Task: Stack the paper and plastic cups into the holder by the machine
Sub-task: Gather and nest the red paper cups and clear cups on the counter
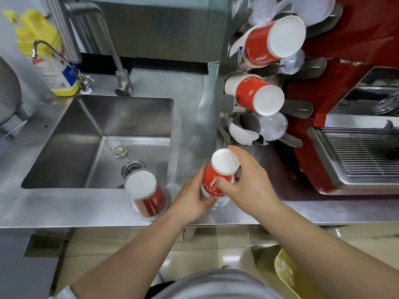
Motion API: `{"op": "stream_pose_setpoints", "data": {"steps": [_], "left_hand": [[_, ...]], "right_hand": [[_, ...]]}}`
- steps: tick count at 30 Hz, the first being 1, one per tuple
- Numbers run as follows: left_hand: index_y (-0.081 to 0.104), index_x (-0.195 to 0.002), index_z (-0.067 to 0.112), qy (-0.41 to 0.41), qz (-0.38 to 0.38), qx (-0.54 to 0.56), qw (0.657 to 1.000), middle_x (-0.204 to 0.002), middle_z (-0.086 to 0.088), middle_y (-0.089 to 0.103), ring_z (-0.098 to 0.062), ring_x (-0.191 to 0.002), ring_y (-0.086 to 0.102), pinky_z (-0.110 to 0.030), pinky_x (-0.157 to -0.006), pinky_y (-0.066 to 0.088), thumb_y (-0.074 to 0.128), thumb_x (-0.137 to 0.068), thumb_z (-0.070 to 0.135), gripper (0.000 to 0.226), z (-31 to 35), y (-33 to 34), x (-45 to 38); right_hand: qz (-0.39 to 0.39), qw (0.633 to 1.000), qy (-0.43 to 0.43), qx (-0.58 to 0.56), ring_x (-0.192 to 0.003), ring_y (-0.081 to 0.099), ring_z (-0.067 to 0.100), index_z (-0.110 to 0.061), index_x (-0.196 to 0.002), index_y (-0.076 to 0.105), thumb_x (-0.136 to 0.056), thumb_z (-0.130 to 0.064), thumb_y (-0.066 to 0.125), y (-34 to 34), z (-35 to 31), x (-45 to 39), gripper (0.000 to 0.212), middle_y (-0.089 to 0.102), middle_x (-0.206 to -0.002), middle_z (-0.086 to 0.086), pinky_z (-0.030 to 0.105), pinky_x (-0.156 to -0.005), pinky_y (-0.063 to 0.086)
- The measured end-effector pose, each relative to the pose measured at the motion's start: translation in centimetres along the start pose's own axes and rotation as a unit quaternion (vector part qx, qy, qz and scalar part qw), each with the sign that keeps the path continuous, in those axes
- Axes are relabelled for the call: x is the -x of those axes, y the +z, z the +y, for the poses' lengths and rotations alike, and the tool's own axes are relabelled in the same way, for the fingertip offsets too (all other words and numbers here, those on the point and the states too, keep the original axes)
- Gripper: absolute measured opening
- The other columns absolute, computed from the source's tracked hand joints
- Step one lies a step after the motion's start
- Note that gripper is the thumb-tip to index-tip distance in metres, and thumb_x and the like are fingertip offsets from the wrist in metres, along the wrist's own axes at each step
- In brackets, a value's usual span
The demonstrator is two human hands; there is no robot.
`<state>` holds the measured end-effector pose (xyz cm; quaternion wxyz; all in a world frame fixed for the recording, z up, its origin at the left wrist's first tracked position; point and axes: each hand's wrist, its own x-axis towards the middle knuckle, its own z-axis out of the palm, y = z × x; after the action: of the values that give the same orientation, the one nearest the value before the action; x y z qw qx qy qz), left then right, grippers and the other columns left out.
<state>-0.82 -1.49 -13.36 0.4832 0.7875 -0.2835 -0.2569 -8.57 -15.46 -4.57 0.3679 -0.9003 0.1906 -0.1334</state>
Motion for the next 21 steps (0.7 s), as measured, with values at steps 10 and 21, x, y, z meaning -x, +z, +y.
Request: {"op": "stream_pose_setpoints", "data": {"steps": [10,21], "left_hand": [[0.027,-0.153,0.03,-0.015,-0.003,-0.003,1.0,-0.141,-0.002,0.051,-0.018,-0.133,0.049,-0.045,-0.111,0.04,0.073,-0.075,0.035,0.09,0.5,-0.5,-0.7],[0.024,-0.155,0.033,-0.009,0.01,-0.026,1.0,-0.14,-0.003,0.048,-0.014,-0.134,0.043,-0.041,-0.114,0.036,0.073,-0.082,0.03,0.089,0.5,-0.7,0.0]], "right_hand": [[0.007,1.0,0.001,-0.018,-0.103,0.046,-0.005,-0.046,-0.123,0.042,-0.06,-0.036,0.071,-0.5,-0.5,-0.5,0.069,0.049,-0.114,-0.025,0.016,-0.081,0.041],[0.002,0.999,0.015,-0.029,-0.097,0.049,-0.003,-0.046,-0.118,0.044,-0.062,-0.033,0.071,-1.0,-0.7,-0.4,0.064,0.055,-0.115,-0.02,0.021,-0.08,0.045]]}}
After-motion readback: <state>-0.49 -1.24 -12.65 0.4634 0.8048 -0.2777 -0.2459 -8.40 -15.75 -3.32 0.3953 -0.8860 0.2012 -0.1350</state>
